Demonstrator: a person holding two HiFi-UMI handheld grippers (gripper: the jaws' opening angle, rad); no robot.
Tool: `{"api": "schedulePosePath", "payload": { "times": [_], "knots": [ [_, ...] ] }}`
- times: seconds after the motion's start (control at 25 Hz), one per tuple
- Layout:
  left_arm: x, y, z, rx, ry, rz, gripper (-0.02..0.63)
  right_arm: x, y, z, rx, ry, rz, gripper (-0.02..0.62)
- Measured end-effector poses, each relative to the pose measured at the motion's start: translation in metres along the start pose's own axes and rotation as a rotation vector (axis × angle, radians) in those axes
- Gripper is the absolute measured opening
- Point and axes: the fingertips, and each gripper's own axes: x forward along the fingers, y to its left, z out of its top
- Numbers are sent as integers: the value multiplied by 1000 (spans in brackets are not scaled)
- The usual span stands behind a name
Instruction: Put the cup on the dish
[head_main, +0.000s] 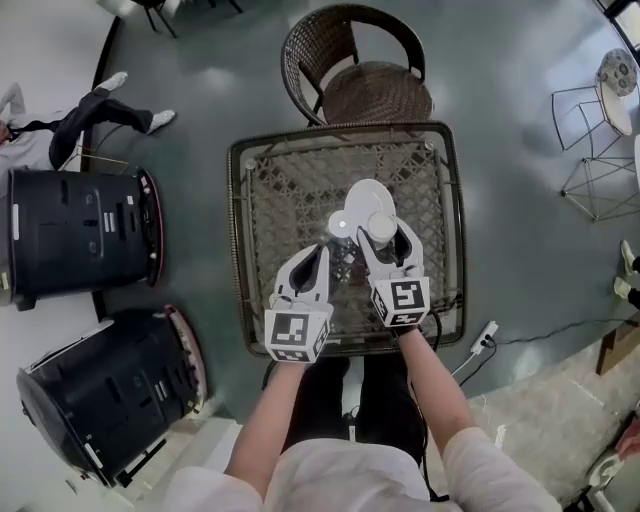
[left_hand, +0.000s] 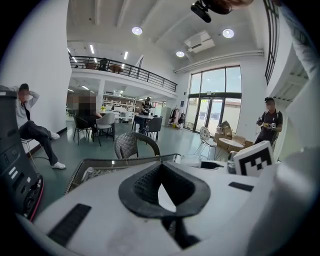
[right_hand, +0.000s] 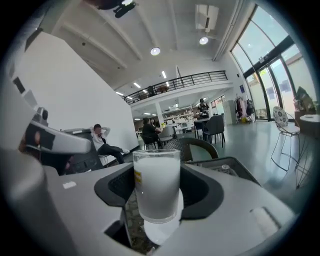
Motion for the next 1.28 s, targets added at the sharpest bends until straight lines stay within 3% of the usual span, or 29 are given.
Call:
{"api": "schedulePosePath", "payload": {
  "times": [0.44, 0.68, 1.0, 1.16, 1.28],
  "knots": [
    [8, 24, -36, -31, 38, 19, 5, 75, -14, -79, -28, 241, -29, 258],
    [5, 37, -44, -46, 49, 35, 5, 84, -13, -85, -86, 292, -64, 259],
    [-5, 39, -41, -56, 41, 32, 5, 67, -16, -97, -87, 366, -154, 258],
    [-12, 37, -43, -56, 46, 30, 5, 64, -18, -98, -90, 380, -158, 261],
    [-17, 35, -44, -52, 52, 30, 5, 56, -17, -98, -57, 356, -133, 334]
  ]
}}
